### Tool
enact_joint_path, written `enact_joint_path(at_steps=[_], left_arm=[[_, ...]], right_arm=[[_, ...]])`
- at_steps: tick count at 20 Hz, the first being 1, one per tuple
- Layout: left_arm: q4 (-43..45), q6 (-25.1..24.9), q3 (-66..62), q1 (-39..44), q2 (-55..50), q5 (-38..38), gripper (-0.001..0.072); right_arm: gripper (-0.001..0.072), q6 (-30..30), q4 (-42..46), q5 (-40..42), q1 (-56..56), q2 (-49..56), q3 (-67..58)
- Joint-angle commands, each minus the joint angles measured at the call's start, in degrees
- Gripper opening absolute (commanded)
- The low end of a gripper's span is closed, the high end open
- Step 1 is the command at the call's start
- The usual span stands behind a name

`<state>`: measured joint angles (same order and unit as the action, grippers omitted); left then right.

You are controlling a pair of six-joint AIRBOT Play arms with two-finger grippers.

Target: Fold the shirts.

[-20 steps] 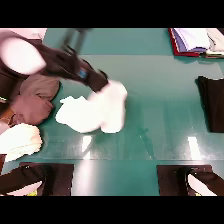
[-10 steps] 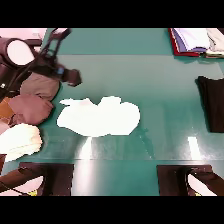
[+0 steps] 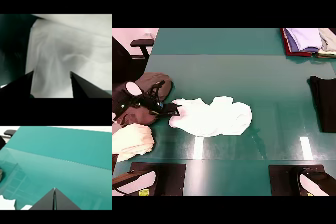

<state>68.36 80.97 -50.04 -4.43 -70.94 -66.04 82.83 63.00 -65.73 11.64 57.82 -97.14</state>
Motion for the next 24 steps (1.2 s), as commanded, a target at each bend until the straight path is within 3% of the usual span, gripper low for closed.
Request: enact_joint_path(at_steps=[1, 5, 9, 13, 17, 18, 19, 20, 24], left_arm=[[-0.7, -0.9, 4.2, -1.0, -0.1, 5.6, 0.0550], [-0.7, -0.8, 4.2, -1.0, -0.1, 6.5, 0.0525], [-1.7, -0.9, 4.2, -1.0, 0.0, 6.6, 0.0023], [-2.8, -0.9, -1.1, -1.0, 3.3, 4.8, 0.0024], [-2.8, -1.1, -8.9, -1.0, 7.5, 4.4, 0.0025], [-2.8, -1.0, -10.1, -1.0, 7.8, 4.3, 0.0025], [-2.8, -1.0, -10.8, -1.0, 7.8, 4.1, 0.0025], [-2.8, -1.0, -10.9, -1.0, 7.8, 4.1, 0.0025], [-2.8, -0.9, -10.8, -1.0, 7.7, 3.8, 0.0025]], right_arm=[[0.0016, 0.0, 0.0, -0.1, 0.1, 0.0, 0.0], [0.0016, 0.0, 0.0, -0.5, 0.1, 0.0, 0.0], [0.0016, 0.0, 0.0, -1.1, 0.0, 0.0, 0.0], [0.0016, 0.1, 2.6, -8.5, -0.8, 0.0, 1.3], [0.0019, 1.8, 3.0, -17.1, -4.4, 0.0, 18.8], [0.0146, 1.9, 2.9, -15.6, -4.9, 0.0, 25.9], [0.0384, 1.9, 2.3, -12.9, -4.9, 0.1, 32.9], [0.0452, 1.9, -0.6, -9.5, -4.9, 0.8, 40.1], [0.0451, -6.6, -21.6, 2.9, -1.8, 8.8, 57.8]])
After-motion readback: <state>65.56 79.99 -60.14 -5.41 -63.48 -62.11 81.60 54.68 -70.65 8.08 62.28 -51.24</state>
